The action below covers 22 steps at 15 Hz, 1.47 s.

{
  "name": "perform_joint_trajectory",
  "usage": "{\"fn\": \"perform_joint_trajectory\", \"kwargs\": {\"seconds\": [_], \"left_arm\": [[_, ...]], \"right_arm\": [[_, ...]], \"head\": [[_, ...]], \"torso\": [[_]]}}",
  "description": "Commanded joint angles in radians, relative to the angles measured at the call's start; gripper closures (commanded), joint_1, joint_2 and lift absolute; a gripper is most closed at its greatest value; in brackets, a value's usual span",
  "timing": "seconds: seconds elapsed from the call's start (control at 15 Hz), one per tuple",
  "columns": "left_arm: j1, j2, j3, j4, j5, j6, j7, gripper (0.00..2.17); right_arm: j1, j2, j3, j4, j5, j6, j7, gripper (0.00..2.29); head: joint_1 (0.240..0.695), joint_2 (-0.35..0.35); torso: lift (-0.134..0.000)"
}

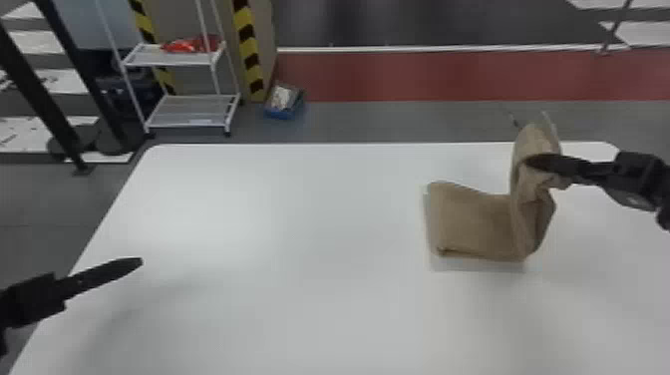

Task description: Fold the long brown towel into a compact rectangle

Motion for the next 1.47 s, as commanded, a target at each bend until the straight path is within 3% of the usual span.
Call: {"fn": "perform_joint_trajectory", "kwargs": {"seconds": [0.0,0.27,0.73,0.8,0.87,0.93,1.27,1.4], "left_arm": [[0.000,-0.003,0.004,-0.009,-0.001,-0.001,0.000,0.08],[0.006,-0.001,0.012,-0.006,0.000,-0.001,0.000,0.08],[-0.002,-0.004,-0.010,0.013,-0.003,-0.019,0.007,0.08],[-0.002,-0.004,-0.010,0.013,-0.003,-0.019,0.006,0.08],[-0.002,-0.004,-0.008,0.013,-0.003,-0.019,0.006,0.08],[-0.005,-0.004,-0.008,0.013,-0.003,-0.022,0.007,0.08],[-0.011,-0.004,-0.005,0.011,-0.003,-0.019,0.006,0.08],[-0.011,-0.004,-0.008,0.013,-0.004,-0.019,0.006,0.08]], "right_arm": [[0.022,0.043,0.077,-0.007,0.004,-0.018,0.000,1.33],[0.066,0.041,0.163,-0.027,0.046,-0.009,0.000,1.32],[0.074,0.043,0.231,-0.022,0.080,-0.009,-0.025,1.30],[0.074,0.046,0.249,-0.021,0.075,-0.006,-0.025,0.89],[0.076,0.047,0.268,-0.018,0.069,-0.006,-0.022,0.21],[0.079,0.052,0.286,-0.018,0.060,-0.006,-0.009,0.00],[0.093,0.075,0.205,0.004,-0.112,-0.089,-0.020,0.05],[0.089,0.080,0.176,0.025,-0.149,-0.129,-0.071,0.07]], "head": [[0.695,0.102],[0.695,0.185],[0.695,0.210],[0.695,0.209],[0.695,0.212],[0.695,0.218],[0.695,0.270],[0.695,0.269]], "torso": [[-0.124],[-0.124],[-0.124],[-0.124],[-0.124],[-0.124],[-0.124],[-0.124]]}}
